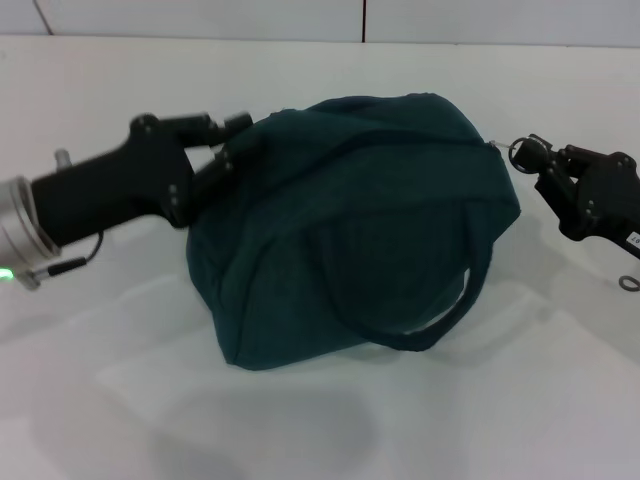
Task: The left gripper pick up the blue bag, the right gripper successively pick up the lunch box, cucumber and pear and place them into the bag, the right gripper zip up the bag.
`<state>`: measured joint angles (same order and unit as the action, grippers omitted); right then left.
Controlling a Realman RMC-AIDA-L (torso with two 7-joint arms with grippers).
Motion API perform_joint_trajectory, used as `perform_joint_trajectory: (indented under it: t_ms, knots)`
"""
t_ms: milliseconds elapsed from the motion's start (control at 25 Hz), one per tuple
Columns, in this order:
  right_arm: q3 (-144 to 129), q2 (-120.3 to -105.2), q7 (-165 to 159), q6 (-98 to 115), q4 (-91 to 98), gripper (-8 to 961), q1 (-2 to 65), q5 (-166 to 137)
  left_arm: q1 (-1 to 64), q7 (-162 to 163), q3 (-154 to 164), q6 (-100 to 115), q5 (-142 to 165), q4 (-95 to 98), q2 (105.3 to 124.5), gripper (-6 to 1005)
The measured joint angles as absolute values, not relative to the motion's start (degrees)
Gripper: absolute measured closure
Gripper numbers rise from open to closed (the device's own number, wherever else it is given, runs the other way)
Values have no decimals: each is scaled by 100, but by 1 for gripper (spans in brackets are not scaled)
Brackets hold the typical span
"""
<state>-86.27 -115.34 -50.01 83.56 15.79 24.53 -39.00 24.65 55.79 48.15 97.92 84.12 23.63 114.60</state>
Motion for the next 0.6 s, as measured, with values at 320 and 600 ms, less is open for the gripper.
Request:
perform_joint_trajectory:
  t_ms: [320, 600]
  knots:
    - [-8739, -11559, -4928, 8363, 1583, 941, 2452, -3910, 2484, 7449, 4847, 9790, 8542, 3325, 11435, 628]
    - [-8781, -11586, -4841, 8397, 1573, 941, 2424, -3912, 2710, 9256, 4859, 9530, 9765, 4556, 11657, 428]
